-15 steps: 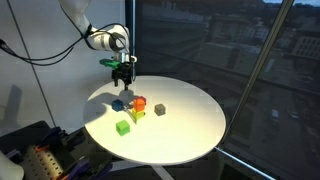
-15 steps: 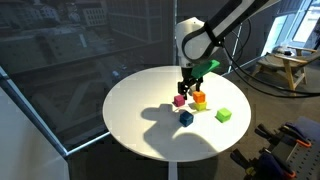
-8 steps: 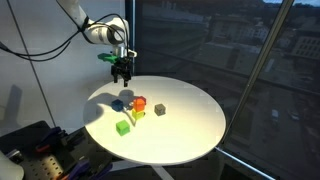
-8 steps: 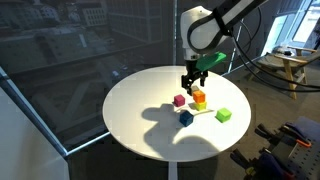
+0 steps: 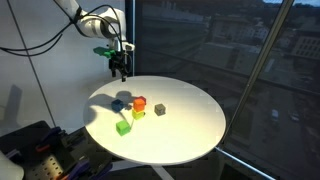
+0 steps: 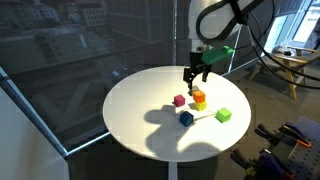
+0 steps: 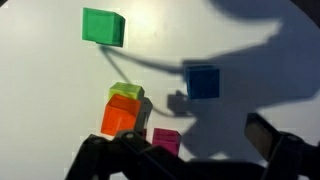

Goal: Place the blue block on the table

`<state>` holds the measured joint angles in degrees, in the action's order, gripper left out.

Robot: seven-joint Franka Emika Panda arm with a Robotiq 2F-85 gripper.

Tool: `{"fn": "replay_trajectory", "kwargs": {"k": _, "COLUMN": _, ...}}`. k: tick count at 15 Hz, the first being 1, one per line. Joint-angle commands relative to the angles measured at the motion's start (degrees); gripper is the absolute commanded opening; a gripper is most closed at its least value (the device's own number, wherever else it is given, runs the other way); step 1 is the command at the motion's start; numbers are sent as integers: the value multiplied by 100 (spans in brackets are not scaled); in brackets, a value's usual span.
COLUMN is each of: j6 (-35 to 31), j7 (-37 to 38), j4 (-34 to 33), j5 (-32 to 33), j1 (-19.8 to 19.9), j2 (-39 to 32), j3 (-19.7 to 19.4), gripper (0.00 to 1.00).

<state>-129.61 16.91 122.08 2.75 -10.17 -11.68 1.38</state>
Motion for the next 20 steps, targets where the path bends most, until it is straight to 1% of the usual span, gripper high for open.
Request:
{"fn": "replay_trajectory", "kwargs": {"k": 1, "j6": -184, "j7": -220, "j4": 447, "j5": -385, "j1": 196, "j2": 505, "j3": 145, "gripper": 100}}
{"fn": "replay_trajectory", "kwargs": {"k": 4, "j6": -317, "j7": -321, "j4": 704, "j5": -599, "j1": 240, "j2": 785, "j3": 187, "gripper": 100}}
{"fn": "replay_trajectory", "kwargs": {"k": 11, "j6": -578, "j7": -261, "j4": 1231, "j5": -557, "j1": 243, "j2": 1400, "j3": 259, "gripper": 100}}
{"fn": "replay_trajectory", "kwargs": {"k": 20, "j6": -296, "j7": -110, "j4": 1374, "j5": -461, "j1": 290, "j2": 1744, "j3": 295, "gripper": 100}}
